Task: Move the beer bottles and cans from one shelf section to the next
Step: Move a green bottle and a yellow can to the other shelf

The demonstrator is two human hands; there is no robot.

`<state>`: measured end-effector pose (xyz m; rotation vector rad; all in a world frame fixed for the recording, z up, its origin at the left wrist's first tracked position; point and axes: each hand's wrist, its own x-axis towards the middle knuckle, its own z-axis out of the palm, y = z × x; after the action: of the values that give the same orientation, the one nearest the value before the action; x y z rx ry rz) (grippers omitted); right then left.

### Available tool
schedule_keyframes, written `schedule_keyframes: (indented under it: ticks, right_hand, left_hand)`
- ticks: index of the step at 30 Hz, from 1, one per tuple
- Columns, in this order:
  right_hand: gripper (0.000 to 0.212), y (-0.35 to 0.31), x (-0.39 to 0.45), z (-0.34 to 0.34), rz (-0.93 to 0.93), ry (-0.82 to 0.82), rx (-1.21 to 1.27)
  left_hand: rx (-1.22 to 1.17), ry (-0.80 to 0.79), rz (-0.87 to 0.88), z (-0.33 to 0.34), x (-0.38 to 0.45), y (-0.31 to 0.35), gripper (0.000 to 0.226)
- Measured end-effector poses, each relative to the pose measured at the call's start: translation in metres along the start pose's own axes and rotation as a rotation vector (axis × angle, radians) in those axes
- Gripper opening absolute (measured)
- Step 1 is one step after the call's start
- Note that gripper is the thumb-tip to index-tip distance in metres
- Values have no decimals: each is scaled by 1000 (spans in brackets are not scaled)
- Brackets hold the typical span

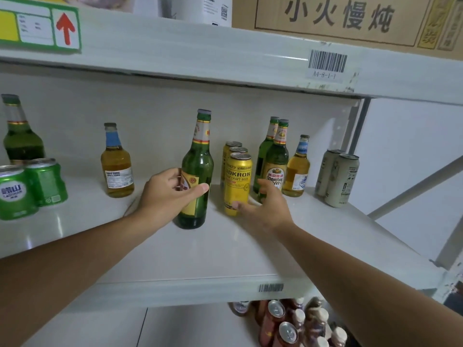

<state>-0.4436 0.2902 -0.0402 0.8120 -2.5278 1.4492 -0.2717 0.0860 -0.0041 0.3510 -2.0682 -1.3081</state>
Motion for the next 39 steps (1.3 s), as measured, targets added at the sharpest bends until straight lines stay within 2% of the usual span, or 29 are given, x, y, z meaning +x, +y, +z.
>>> schedule_keyframes:
  ticks: [5,12,19,27,30,34,39]
  right_hand:
    - [101,23,-7,-65,-17,-78,-152]
    - [90,58,-19,-150,-88,-191,-287]
    - [69,77,-21,-203,-143,-253,-417]
    - [53,99,-3,-210,-114,-305,-494]
    - [49,105,1,-206,-112,-306,-478]
    - [46,110,9,-201,-112,-302,-482]
    - [43,112,16,-197,-122,-279,-489]
  left_hand:
    - [-43,40,6,34,-17,28,38]
    - [-43,101,-50,107,-44,69,38]
    - [-58,144,-83,182,-55,91,37]
    - [63,248,-103,235,-29,79,40]
    - [139,233,-100,242,-14,74,39]
    - [268,210,-143,251,9,73,51]
    - [332,207,-177,256,27,72,54]
